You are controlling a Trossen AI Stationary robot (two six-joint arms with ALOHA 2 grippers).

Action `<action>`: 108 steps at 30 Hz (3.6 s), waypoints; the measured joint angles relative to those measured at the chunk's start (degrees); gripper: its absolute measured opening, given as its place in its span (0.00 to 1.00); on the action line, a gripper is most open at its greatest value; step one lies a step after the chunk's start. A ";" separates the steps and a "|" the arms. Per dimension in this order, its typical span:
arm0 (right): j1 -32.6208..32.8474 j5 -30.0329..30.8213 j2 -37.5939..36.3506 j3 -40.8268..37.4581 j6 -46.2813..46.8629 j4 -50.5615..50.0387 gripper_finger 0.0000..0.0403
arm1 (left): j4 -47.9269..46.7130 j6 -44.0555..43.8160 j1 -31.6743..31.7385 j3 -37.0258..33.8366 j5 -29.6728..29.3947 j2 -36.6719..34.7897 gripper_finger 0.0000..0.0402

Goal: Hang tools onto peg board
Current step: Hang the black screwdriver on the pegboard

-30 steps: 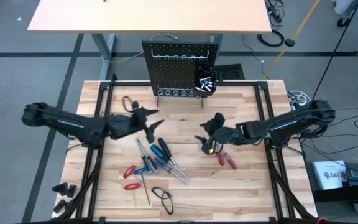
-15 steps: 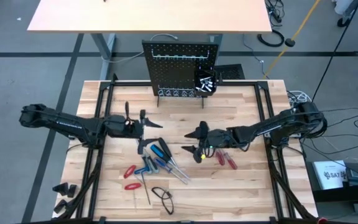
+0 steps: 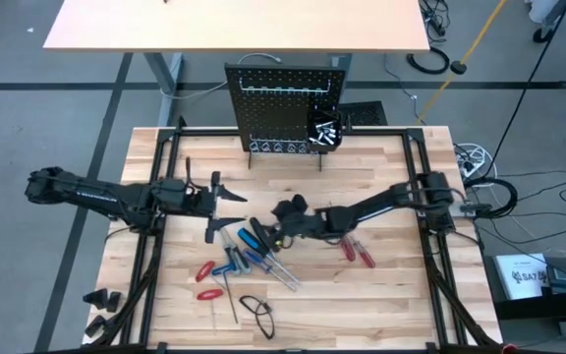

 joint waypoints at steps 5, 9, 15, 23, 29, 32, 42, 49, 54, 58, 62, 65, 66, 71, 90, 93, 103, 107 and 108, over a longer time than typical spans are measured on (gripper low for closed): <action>-0.91 -0.67 7.01 8.27 2.44 -7.49 0.67 | -2.24 -1.80 -0.16 0.00 0.27 0.34 0.61; -0.89 -0.77 9.79 12.02 2.89 -9.51 0.67 | -2.59 -2.46 -0.16 0.00 0.27 0.50 0.61; -0.91 -0.73 11.89 12.75 5.18 -10.10 0.67 | -2.51 -2.51 -0.16 0.00 0.27 0.48 0.61; -0.62 0.57 14.61 13.06 4.90 -12.61 0.57 | -2.37 -2.55 -0.16 0.00 0.27 0.50 0.61; -0.50 0.39 14.82 13.20 1.57 -18.35 0.48 | -2.63 -2.55 -0.16 0.00 0.25 0.55 0.61; -0.50 0.08 14.76 13.11 0.61 -18.55 0.40 | -2.61 -2.53 -0.16 0.00 0.25 0.55 0.61; -2.30 -6.86 12.48 12.88 -2.67 -20.40 0.30 | -2.85 -2.51 -0.16 0.00 0.25 0.55 0.61; -2.23 -8.13 5.15 12.19 -6.65 -21.49 0.30 | -2.74 -2.48 -0.16 0.00 -2.54 -0.12 0.61; -1.49 -1.90 -2.07 12.43 -11.49 -20.30 0.30 | -2.90 -2.35 -0.16 -0.83 -4.74 -2.96 0.61; -0.16 1.25 -8.57 12.45 -17.01 -16.53 0.30 | -0.87 -2.01 0.21 -4.47 -5.97 -6.71 0.61; 0.51 2.42 -14.50 12.51 -24.01 -10.53 0.30 | 2.42 -2.37 1.19 -7.88 -7.54 -10.90 0.61; 0.08 2.42 -18.90 12.48 -29.56 -3.68 0.30 | 5.02 -2.51 1.24 -9.02 -7.51 -13.10 0.61; -0.13 2.45 -20.28 12.51 -31.59 -1.26 0.30 | 5.49 -2.57 1.23 -9.01 -7.49 -13.51 0.61; -2.48 2.73 -24.81 7.49 -39.26 14.93 0.30 | 5.70 -3.93 1.08 -9.01 -6.87 -14.13 0.61; -11.29 -3.82 -25.02 -11.10 -33.94 52.71 0.30 | 8.43 -4.08 1.08 -9.01 -6.20 -13.45 0.61; -9.99 -7.86 -23.48 -11.03 -31.10 45.72 0.30 | 15.74 -4.12 1.08 -9.01 0.44 -11.19 0.61; -4.64 -8.24 -13.42 -10.36 -28.93 42.91 0.30 | 32.66 -7.09 1.08 -9.01 1.97 2.83 0.61; -3.96 -7.90 -11.37 -9.45 -30.00 43.29 0.30 | 38.96 -10.15 1.08 -9.01 -1.51 6.82 0.61; -3.81 -7.87 -10.91 -9.24 -30.31 43.25 0.30 | 39.75 -11.07 1.09 -9.01 -1.84 7.50 0.61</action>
